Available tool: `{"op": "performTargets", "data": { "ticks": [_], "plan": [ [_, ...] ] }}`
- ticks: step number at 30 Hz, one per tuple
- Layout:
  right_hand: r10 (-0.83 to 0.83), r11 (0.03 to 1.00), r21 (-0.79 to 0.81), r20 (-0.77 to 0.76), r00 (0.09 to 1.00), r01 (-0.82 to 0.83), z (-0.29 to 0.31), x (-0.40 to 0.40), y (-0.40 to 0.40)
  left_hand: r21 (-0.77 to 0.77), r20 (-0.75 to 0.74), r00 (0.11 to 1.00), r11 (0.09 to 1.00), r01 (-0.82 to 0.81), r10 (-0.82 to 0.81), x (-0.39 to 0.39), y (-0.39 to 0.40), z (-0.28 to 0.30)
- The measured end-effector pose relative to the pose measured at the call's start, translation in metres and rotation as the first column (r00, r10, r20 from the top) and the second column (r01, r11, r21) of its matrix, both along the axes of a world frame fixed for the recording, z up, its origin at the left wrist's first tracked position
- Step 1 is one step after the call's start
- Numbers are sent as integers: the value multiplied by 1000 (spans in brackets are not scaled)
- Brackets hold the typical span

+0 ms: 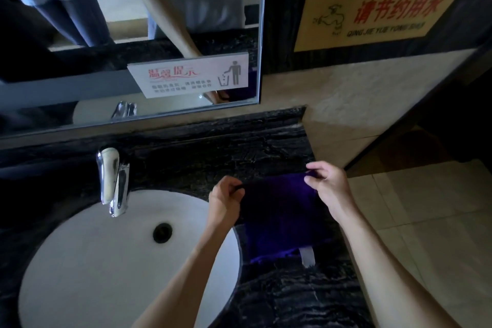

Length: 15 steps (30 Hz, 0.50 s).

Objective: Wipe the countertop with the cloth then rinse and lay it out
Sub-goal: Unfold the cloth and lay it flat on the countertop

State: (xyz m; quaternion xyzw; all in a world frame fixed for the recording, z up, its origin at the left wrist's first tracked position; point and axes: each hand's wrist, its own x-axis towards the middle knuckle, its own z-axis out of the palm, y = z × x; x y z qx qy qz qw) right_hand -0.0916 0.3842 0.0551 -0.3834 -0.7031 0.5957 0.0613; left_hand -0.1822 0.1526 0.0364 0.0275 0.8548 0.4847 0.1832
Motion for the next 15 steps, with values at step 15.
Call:
{"op": "performTargets", "data": {
  "ticks": [15],
  "plan": [
    [-4,928,371,91,996,-30,-18,-44,1,-155,-191,980,984,-87,57,-33,14,-10]
  ]
}}
